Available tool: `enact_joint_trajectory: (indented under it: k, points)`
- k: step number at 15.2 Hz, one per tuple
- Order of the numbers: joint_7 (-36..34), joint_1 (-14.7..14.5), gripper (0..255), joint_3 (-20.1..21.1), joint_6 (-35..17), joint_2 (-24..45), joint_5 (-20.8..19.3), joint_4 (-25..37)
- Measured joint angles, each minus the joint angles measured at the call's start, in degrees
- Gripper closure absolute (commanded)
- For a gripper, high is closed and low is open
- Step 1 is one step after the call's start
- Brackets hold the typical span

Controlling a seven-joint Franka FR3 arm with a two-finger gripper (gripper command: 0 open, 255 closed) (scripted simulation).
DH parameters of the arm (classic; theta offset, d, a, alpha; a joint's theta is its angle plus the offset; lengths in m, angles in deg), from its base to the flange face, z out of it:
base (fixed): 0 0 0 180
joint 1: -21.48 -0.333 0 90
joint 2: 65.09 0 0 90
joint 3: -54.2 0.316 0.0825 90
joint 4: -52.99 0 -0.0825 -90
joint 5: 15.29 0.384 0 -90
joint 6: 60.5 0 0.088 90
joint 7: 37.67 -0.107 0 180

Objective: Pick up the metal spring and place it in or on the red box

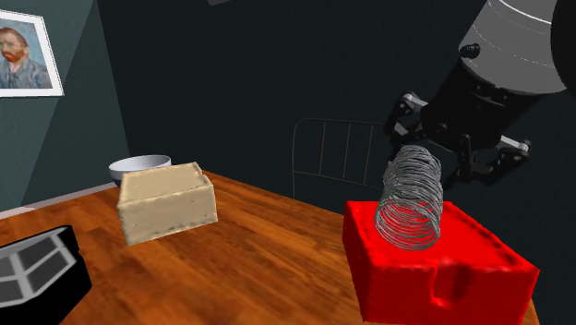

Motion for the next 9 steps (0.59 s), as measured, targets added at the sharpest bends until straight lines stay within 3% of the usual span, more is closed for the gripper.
enact_joint_trajectory:
  k: [9]
  points:
    - [-1.0,0.5,255,0.3,-4.9,0.5,-0.7,-4.4]
